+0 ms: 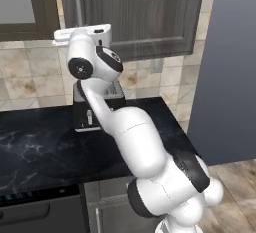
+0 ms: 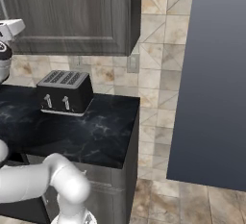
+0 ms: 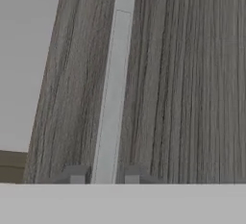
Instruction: Move the ketchup and mustard from the cabinet to the dining counter.
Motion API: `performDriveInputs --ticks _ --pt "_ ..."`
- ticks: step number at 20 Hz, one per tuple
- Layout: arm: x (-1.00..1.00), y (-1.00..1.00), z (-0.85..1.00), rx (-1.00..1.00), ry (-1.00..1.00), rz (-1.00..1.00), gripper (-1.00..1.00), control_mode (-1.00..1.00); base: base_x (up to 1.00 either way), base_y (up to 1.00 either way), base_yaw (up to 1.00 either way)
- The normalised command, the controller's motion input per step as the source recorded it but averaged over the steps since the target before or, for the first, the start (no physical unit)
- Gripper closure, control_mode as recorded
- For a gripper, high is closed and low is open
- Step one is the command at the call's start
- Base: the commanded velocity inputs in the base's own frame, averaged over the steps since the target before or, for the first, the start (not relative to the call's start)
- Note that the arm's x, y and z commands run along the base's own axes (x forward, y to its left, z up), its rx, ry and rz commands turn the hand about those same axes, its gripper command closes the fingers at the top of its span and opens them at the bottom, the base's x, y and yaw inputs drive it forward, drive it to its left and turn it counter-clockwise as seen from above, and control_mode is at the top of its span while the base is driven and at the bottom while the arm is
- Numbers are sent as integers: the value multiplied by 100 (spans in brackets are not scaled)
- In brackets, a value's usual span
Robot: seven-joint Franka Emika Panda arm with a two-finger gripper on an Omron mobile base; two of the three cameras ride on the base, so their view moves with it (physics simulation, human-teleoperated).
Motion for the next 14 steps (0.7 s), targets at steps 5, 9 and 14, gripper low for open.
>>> performDriveInputs --ticks 5,9,14 --pt "-99 -41 0 0 0 -17 100 -100 0 0 0" --pt "-98 -55 0 1 0 -18 100 -100 0 0 0" --pt "-99 -72 0 3 0 -15 100 -100 0 0 0"
